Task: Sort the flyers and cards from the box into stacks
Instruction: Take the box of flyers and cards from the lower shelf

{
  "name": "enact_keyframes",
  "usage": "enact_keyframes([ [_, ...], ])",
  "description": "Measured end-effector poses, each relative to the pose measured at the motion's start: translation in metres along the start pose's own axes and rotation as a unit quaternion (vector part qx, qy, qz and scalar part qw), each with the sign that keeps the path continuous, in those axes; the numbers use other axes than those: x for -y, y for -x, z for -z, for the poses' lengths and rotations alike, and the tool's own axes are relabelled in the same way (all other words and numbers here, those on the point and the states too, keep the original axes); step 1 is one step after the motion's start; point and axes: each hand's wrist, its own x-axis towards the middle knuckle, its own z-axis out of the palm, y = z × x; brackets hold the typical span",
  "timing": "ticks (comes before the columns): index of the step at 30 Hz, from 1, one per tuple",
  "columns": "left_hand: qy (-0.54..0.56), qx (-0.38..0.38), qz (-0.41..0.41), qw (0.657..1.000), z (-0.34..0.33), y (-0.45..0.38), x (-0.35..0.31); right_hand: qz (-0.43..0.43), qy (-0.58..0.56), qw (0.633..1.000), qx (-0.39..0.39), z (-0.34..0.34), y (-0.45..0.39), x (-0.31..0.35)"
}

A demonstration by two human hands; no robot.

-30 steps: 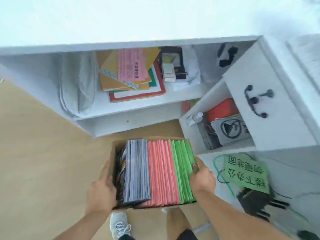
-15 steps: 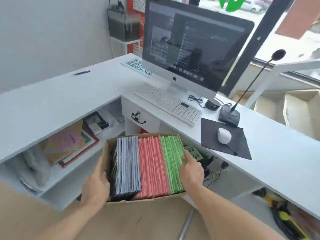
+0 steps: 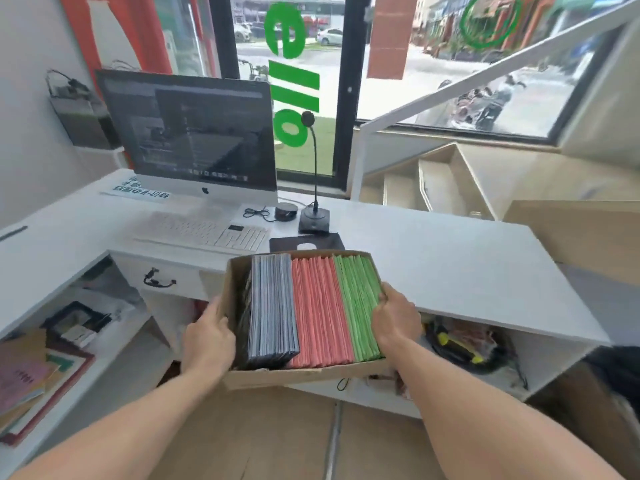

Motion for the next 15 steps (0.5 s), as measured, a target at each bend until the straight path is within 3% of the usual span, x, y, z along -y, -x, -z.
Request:
enact_keyframes([
  [6, 0.047, 0.109, -0.034, 0.992, -0.087, -0.021, -0.071, -0.048, 0.021, 0.997, -0.049, 0.055, -0.052, -0.061],
  [15, 0.033, 0.211, -0.112, 0.971, -0.206, -0.110, -0.179, -0.141, 0.063, 0.983, -0.100, 0.075, -0.172, -0.106],
])
